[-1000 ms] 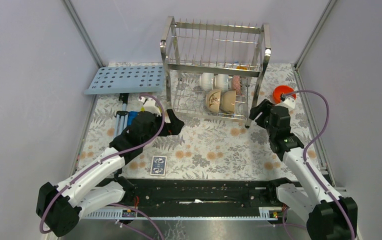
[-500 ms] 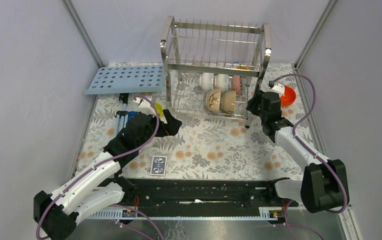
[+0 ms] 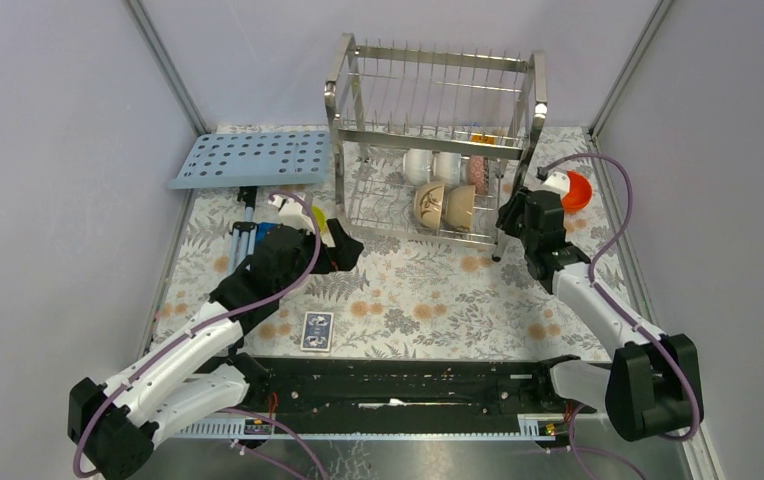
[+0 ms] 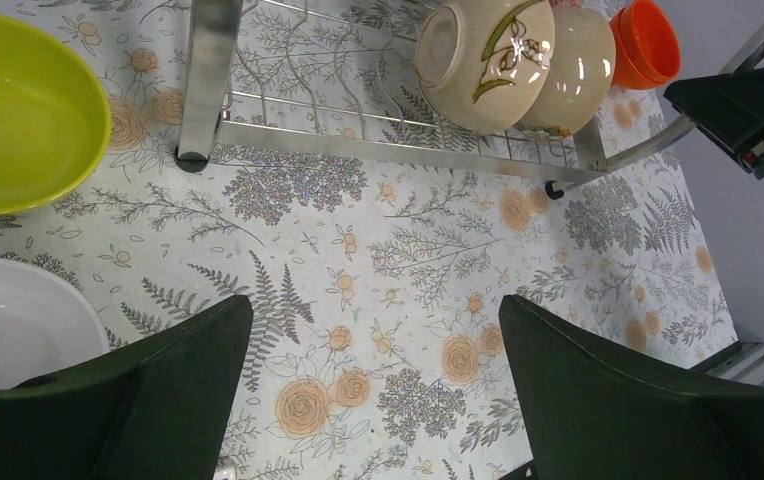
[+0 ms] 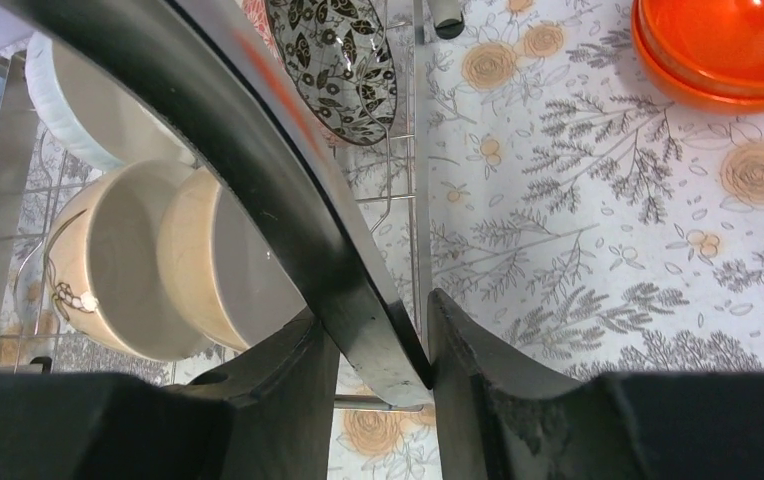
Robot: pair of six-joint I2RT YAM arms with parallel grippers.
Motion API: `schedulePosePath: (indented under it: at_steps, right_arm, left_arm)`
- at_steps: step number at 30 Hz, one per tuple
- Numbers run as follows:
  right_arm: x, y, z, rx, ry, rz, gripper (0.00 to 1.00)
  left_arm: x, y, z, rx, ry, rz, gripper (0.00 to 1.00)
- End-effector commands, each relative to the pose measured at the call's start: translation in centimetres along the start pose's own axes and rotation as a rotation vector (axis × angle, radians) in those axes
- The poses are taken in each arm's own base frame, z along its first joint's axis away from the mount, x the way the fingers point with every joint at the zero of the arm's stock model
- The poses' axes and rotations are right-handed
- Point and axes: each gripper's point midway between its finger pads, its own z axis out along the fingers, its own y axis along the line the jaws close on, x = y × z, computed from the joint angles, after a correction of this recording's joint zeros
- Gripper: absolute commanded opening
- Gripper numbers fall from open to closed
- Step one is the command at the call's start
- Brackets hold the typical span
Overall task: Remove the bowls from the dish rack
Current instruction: Adjust the dish rack at the center of the board.
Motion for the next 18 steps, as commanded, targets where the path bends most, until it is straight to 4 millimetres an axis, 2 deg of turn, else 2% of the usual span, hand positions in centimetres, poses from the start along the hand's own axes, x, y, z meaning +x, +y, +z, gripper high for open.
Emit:
schedulePosePath:
  at_steps: [1,5,9,18]
  right_arm:
    - [-0.7,-1.7,-2.5,0.070,-0.027,0.089,0.01]
    - [0.0,-1.8,-4.5,0.063,0.017,0.096,0.00]
    - [0.8,-1.0,-6.1,0.016,0.086,0.101,0.00]
    - [4.2,0.7,-9.1,-0.062,0.191,0.174,0.00]
  left_arm:
    - [-0.8,-0.4,0.0,0.005,-0.024,-0.001,0.98]
    - [-1.1,-0.4,0.0,0.004,-0.030,0.006,0.99]
    - [-1.2,-0.7,0.3,0.013,-0.029,0.006,0.98]
    - [-1.1,-1.6,0.8,0.045,-0.006,0.008,0.99]
